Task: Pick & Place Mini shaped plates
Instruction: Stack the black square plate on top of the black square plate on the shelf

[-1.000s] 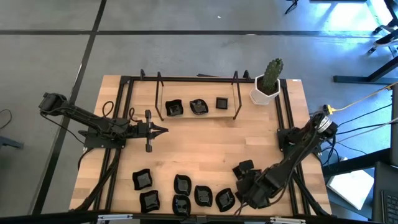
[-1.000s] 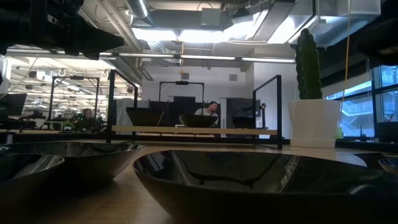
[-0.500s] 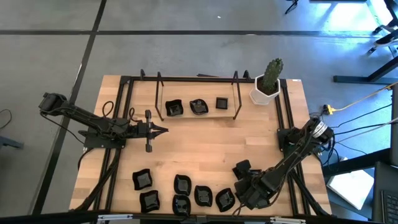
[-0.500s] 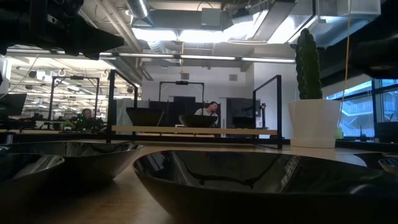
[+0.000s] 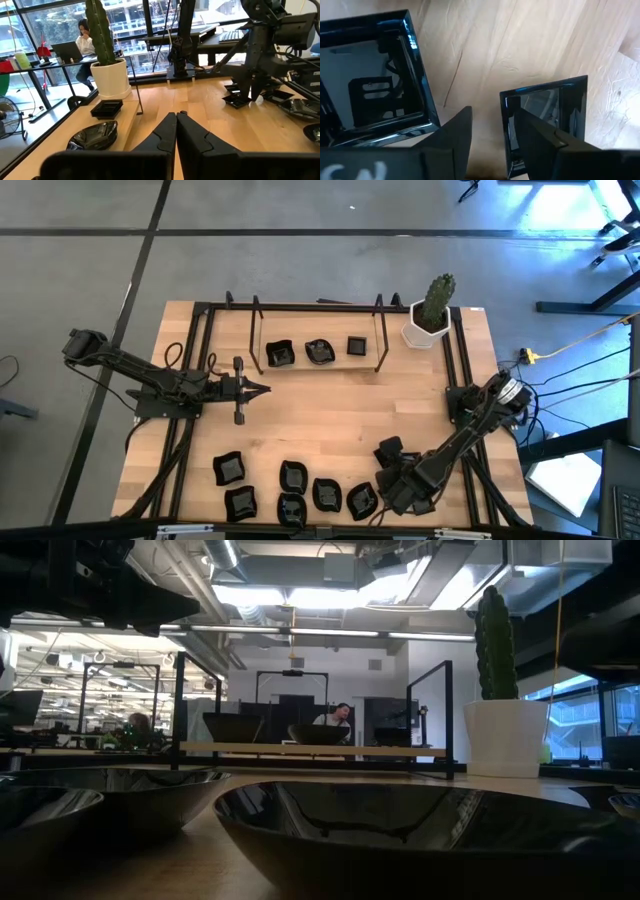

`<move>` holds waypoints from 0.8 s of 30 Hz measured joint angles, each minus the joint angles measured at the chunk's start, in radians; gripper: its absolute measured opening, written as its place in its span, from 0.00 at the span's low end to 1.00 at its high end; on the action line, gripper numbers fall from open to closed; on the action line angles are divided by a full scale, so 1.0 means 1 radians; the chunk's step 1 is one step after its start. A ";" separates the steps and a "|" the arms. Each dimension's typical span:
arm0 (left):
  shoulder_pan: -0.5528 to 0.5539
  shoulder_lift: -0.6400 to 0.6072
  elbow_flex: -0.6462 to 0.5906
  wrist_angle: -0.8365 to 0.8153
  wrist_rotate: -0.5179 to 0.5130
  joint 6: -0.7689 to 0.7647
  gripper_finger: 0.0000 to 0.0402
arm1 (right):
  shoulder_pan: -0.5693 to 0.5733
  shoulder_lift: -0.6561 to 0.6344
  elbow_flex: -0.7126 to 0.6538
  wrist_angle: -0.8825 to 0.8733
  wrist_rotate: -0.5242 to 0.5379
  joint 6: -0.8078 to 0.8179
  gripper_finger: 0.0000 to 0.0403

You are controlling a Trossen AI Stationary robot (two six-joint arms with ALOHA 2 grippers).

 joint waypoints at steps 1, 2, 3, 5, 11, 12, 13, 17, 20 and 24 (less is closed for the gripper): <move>0.000 0.000 0.000 0.000 0.000 0.000 0.02 | -0.002 0.000 0.000 -0.001 0.000 0.000 0.35; 0.000 0.000 0.000 0.000 0.000 0.000 0.02 | -0.004 0.000 0.000 -0.002 0.000 -0.001 0.35; 0.000 0.000 0.000 0.000 0.000 0.000 0.01 | -0.006 0.001 0.000 -0.004 0.001 -0.001 0.34; 0.000 0.000 0.000 0.000 0.000 0.000 0.01 | -0.010 0.001 -0.001 -0.005 0.003 -0.001 0.32; 0.000 0.000 0.000 0.000 0.000 0.000 0.02 | -0.025 0.002 -0.002 -0.009 0.005 0.021 0.23; 0.000 0.000 0.000 0.000 0.000 0.000 0.02 | -0.028 0.002 -0.002 -0.010 0.006 0.022 0.21; 0.000 0.000 0.000 0.000 0.000 0.000 0.02 | -0.029 0.003 -0.003 -0.011 0.009 0.021 0.19; 0.000 0.000 0.000 0.000 0.000 0.000 0.01 | -0.032 0.004 -0.005 -0.019 0.033 0.018 0.09; 0.000 0.000 0.000 0.000 0.000 0.000 0.01 | -0.032 0.006 0.005 -0.038 0.063 0.012 0.02; 0.000 0.000 0.000 -0.001 0.000 0.000 0.02 | -0.032 0.007 0.063 -0.082 0.099 -0.002 0.04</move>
